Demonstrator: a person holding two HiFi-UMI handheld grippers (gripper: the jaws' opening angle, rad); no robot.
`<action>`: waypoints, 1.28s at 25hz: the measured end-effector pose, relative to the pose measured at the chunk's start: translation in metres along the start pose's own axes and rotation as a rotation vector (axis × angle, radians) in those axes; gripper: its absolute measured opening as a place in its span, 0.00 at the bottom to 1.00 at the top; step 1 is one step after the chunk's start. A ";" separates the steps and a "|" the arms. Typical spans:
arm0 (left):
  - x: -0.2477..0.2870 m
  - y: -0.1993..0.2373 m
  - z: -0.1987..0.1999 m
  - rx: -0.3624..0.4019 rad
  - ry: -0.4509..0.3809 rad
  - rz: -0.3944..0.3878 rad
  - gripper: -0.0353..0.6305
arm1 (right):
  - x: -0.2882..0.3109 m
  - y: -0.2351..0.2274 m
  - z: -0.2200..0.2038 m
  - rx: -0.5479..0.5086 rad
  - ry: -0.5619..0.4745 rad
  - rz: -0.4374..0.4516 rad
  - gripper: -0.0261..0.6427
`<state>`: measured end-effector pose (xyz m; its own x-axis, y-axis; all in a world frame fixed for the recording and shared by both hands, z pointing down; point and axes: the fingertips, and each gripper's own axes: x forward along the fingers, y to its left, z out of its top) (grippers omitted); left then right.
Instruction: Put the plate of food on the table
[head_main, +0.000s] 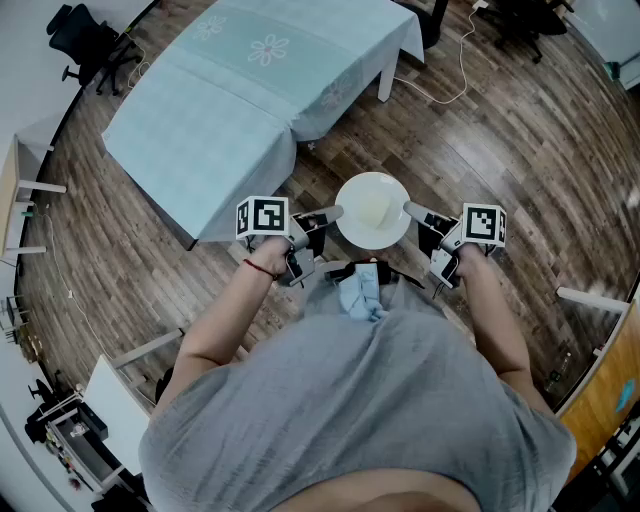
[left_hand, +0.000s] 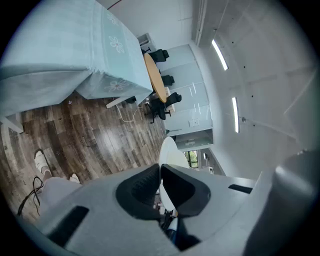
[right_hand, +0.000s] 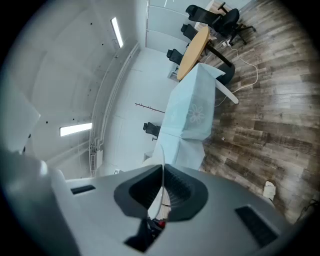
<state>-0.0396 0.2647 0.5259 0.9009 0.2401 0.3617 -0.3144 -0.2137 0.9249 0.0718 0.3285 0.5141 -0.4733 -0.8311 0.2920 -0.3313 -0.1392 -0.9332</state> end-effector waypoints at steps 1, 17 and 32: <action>-0.001 -0.001 -0.001 0.000 0.002 0.001 0.10 | -0.001 0.000 -0.001 -0.007 0.001 -0.005 0.10; -0.005 0.001 -0.009 -0.001 -0.006 0.002 0.10 | -0.002 0.004 -0.005 -0.042 0.016 0.008 0.10; 0.008 -0.005 -0.031 -0.020 -0.018 -0.006 0.10 | -0.024 -0.006 -0.011 -0.004 0.014 0.011 0.10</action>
<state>-0.0398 0.2975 0.5277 0.9079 0.2245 0.3541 -0.3146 -0.1937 0.9293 0.0765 0.3554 0.5148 -0.4885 -0.8248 0.2847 -0.3292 -0.1279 -0.9355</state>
